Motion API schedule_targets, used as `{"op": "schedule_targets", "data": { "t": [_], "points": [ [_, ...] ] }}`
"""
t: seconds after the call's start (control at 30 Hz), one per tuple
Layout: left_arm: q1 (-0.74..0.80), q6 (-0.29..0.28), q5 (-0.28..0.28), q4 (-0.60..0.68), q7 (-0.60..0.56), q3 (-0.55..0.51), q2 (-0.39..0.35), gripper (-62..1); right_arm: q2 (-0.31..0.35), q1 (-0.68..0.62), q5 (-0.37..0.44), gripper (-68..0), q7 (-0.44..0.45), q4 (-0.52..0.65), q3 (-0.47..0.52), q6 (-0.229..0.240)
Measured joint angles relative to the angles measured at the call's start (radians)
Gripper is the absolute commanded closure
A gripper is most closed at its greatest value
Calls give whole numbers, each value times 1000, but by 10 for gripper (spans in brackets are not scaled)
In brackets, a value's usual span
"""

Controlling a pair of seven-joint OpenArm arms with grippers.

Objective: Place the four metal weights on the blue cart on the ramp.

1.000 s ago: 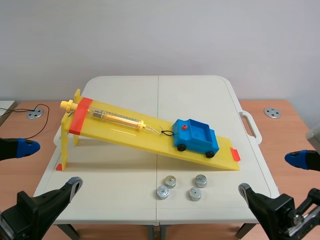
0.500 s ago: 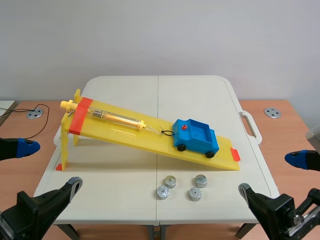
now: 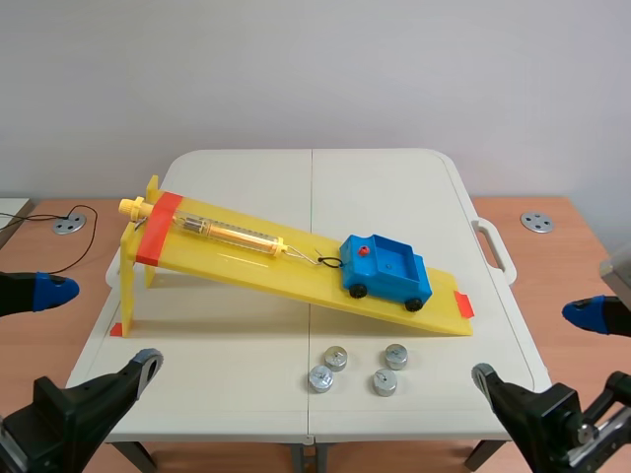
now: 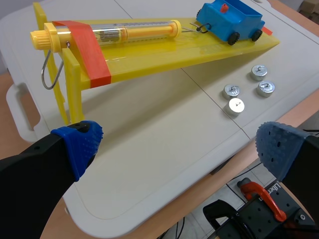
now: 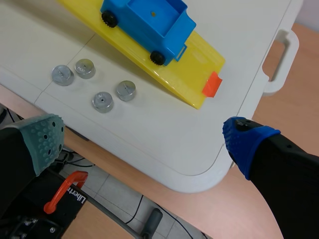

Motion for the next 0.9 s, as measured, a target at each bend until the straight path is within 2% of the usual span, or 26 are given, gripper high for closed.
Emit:
{"op": "schedule_targets", "data": {
  "t": [0.37,0.53,0.7,0.9],
  "points": [
    [0,0,0,0,109,0,1,-620,-3,69,0,-648,-91,0,-1,11],
    [-3,0,0,0,161,0,29,-404,-15,121,0,-648,-142,0,-50,11],
    [-14,0,0,0,182,0,70,-253,-60,182,-23,-645,-207,0,-141,11],
    [-23,0,0,0,184,0,106,-50,-110,245,-107,-508,-223,-3,-241,11]
  ]
}}
